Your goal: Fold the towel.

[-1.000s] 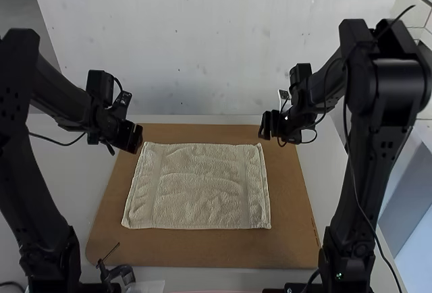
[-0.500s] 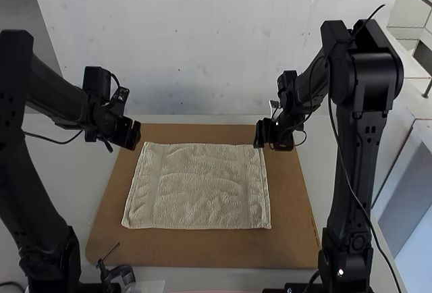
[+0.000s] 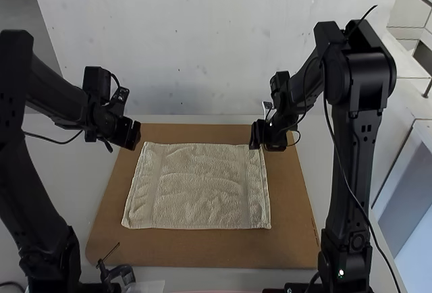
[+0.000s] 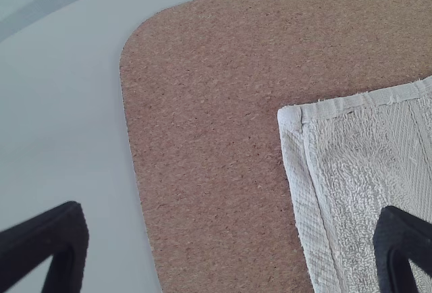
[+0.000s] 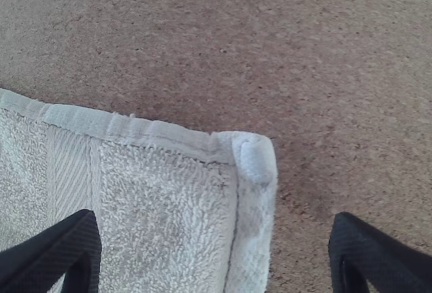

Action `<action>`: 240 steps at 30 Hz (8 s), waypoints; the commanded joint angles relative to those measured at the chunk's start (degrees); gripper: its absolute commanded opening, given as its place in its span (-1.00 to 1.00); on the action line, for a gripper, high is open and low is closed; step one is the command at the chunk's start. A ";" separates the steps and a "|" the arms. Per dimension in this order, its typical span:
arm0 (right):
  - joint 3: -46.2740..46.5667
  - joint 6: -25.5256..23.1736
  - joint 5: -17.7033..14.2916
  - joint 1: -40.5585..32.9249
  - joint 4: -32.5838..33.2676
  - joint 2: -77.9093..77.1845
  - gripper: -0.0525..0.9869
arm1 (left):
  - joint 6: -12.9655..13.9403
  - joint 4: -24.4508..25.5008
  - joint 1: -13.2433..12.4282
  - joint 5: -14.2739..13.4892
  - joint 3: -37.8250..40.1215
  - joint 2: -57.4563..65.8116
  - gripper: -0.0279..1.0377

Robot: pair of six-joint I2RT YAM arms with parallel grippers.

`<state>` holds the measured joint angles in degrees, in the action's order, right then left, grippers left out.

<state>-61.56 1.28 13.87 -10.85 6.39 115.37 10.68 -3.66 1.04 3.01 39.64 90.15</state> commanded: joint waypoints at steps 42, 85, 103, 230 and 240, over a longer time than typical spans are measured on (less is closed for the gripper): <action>1.35 -1.98 -3.41 -0.75 -3.49 4.07 -0.85 | -0.13 -0.65 -1.65 1.04 1.41 1.61 0.79; 3.29 -2.51 -2.53 -1.98 -5.07 1.96 -0.85 | -12.96 7.97 3.44 8.33 19.25 24.81 0.48; 3.99 -2.60 -1.39 -1.45 -6.22 1.52 -0.85 | -12.08 7.70 4.59 7.19 20.30 28.85 -0.07; 26.05 -4.44 4.06 -1.63 9.60 -39.35 -0.87 | -3.91 30.64 2.65 7.28 -2.02 -16.41 -0.92; 23.59 -3.39 4.06 -0.05 8.46 -30.82 -0.87 | -2.50 27.92 0.37 6.22 0.97 -7.71 -0.92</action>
<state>-36.16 -2.83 18.24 -11.90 15.27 83.50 7.05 25.02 2.83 10.52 37.89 80.99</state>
